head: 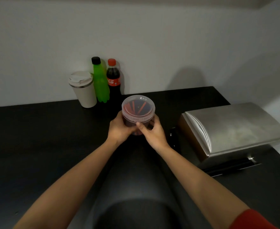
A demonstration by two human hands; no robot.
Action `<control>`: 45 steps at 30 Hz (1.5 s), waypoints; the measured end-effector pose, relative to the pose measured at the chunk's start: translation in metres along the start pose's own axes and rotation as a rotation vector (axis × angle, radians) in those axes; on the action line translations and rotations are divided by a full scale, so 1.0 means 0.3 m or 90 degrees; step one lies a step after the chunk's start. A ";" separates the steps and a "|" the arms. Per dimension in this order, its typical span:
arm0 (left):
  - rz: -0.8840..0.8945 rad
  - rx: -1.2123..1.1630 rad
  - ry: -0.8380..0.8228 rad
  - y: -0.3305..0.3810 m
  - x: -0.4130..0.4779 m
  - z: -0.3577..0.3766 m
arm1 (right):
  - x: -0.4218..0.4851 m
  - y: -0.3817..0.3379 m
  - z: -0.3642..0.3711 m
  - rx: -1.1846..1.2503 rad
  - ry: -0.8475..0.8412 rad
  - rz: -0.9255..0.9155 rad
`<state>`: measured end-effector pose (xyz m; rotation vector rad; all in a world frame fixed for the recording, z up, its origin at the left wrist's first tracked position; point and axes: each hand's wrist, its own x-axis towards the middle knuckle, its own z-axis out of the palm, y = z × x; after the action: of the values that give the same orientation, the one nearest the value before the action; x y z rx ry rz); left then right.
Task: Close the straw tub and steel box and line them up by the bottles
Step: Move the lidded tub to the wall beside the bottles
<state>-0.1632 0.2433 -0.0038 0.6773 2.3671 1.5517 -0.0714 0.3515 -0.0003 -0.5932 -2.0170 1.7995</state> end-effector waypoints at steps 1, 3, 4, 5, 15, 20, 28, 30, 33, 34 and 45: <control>-0.008 0.003 0.003 -0.003 0.016 0.003 | 0.016 0.002 0.007 0.003 0.015 0.005; -0.021 0.010 0.013 -0.010 0.044 0.010 | 0.055 0.010 0.020 0.010 0.052 0.022; -0.023 0.010 0.019 -0.014 0.056 0.016 | 0.074 0.016 0.024 0.013 0.068 0.029; -0.022 0.008 0.022 -0.017 0.066 0.021 | 0.091 0.021 0.027 0.017 0.079 0.031; 0.030 -0.008 0.022 -0.043 0.200 0.048 | 0.273 0.032 0.035 0.023 0.106 0.053; 0.042 0.016 0.022 -0.060 0.288 0.065 | 0.341 0.049 0.040 0.022 0.104 0.037; 0.027 0.003 0.046 -0.097 0.397 0.098 | 0.451 0.059 0.066 0.025 0.138 0.056; 0.031 0.006 0.051 -0.100 0.419 0.104 | 0.474 0.064 0.064 0.018 0.138 0.063; 0.038 0.004 0.054 -0.105 0.445 0.109 | 0.503 0.069 0.060 0.006 0.136 0.069; 0.039 0.002 0.052 -0.107 0.451 0.110 | 0.511 0.070 0.058 0.005 0.134 0.070; 0.052 0.010 0.048 -0.115 0.499 0.124 | 0.546 0.093 0.057 -0.046 0.108 0.049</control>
<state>-0.2857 0.3359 -0.0416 0.7399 2.4380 1.6204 -0.2167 0.4283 -0.0304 -0.8271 -1.9748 1.6633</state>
